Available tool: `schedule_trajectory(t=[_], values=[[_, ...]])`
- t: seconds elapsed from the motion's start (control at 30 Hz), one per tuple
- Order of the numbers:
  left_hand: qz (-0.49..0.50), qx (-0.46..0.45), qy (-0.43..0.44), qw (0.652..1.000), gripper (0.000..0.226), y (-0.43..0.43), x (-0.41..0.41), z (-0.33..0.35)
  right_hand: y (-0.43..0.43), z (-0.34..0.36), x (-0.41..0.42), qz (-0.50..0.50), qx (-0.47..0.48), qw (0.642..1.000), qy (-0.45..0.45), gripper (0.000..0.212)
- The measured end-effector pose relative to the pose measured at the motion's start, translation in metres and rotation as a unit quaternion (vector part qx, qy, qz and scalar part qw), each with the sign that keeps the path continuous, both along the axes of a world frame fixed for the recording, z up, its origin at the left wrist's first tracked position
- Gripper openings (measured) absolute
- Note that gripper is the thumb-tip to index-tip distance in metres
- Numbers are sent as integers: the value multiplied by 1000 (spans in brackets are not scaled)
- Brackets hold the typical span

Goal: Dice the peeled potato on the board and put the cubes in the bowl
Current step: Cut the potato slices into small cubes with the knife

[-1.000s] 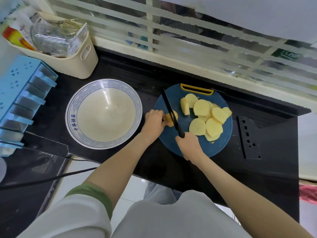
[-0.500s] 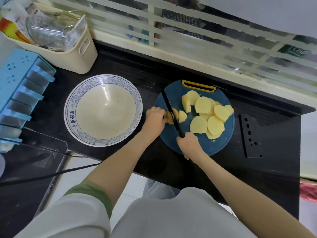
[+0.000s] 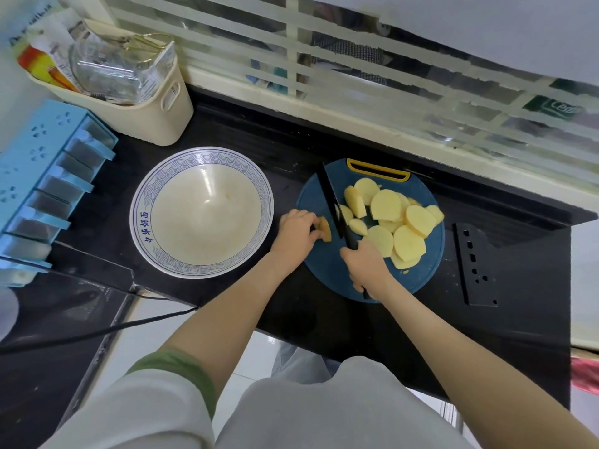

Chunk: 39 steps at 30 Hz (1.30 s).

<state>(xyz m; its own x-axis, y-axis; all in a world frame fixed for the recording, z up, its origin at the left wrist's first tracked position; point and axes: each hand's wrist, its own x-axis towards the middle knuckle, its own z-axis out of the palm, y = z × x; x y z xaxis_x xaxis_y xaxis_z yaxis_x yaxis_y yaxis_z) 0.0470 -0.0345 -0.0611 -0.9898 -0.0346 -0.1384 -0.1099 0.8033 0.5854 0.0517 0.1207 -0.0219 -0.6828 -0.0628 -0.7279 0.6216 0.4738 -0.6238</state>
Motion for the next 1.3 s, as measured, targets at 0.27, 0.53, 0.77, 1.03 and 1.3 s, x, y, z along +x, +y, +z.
schedule_trajectory(t=[0.27,0.53,0.77,1.03,1.3], values=[[36,-6,-7,999,24,1,0,4,3,5,17,56,40,997,46,31],[42,34,-30,998,25,1,0,-1,6,6,18,80,70,992,61,28],[57,77,-34,995,21,0,0,-1,7,3,16,86,73,993,46,26],[72,103,-49,991,20,2,0,-2,9,-1,16,96,79,992,27,26],[81,89,-3,993,19,9,5,-5,4,-11,18,67,65,996,5,24]])
